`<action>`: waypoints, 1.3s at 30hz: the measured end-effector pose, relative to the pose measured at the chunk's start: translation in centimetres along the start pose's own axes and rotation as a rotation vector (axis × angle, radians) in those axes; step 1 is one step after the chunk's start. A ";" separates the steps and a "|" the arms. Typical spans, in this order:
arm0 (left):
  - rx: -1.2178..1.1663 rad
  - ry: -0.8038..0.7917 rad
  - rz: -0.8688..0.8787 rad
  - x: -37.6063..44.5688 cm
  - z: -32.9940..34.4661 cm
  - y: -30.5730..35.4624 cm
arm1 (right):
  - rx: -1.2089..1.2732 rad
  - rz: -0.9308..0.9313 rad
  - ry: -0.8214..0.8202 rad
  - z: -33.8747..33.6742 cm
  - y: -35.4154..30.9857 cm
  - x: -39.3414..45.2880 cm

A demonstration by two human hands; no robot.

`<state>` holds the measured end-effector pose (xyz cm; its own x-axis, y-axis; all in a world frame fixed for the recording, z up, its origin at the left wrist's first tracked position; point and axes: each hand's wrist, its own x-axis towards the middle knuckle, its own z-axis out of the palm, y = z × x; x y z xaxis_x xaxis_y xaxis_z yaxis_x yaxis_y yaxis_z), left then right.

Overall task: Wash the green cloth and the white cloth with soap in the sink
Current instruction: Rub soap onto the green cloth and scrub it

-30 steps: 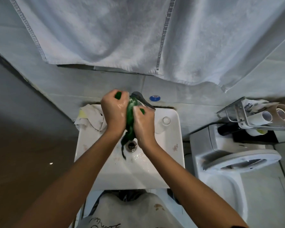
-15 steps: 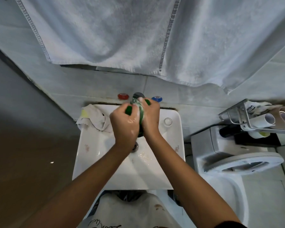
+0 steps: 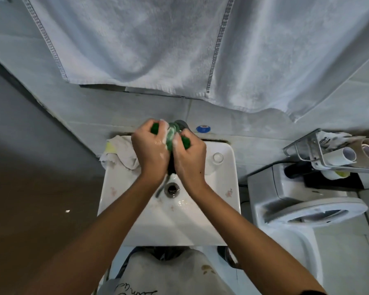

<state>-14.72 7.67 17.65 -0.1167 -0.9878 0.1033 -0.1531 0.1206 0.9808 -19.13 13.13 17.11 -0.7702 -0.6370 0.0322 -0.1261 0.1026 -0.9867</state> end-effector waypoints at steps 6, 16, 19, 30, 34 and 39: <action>0.003 -0.009 0.033 -0.8 0.0 -0.1 | -0.026 0.005 0.058 0.5 0.2 1.0; 0.062 -0.034 0.069 -1.1 -0.8 -0.6 | -0.020 0.017 -0.058 0.3 0.9 1.0; 0.105 -0.183 -0.005 0.6 -2.2 -0.9 | -0.015 -0.012 -0.208 -1.0 1.3 0.3; 0.000 -0.834 -0.242 1.6 -5.3 0.0 | -0.110 -0.159 -0.398 -4.5 1.9 1.9; 0.032 -0.702 -0.110 1.2 -4.7 -0.2 | -0.310 -0.160 -0.197 -4.4 3.0 1.5; 0.021 -0.611 -0.076 0.1 -4.1 -0.1 | -0.319 0.069 -0.079 -3.7 2.6 0.0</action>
<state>-10.71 7.19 18.25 -0.6453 -0.7591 -0.0862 -0.2012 0.0600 0.9777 -21.73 16.21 15.11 -0.7343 -0.6764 -0.0577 -0.2744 0.3734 -0.8861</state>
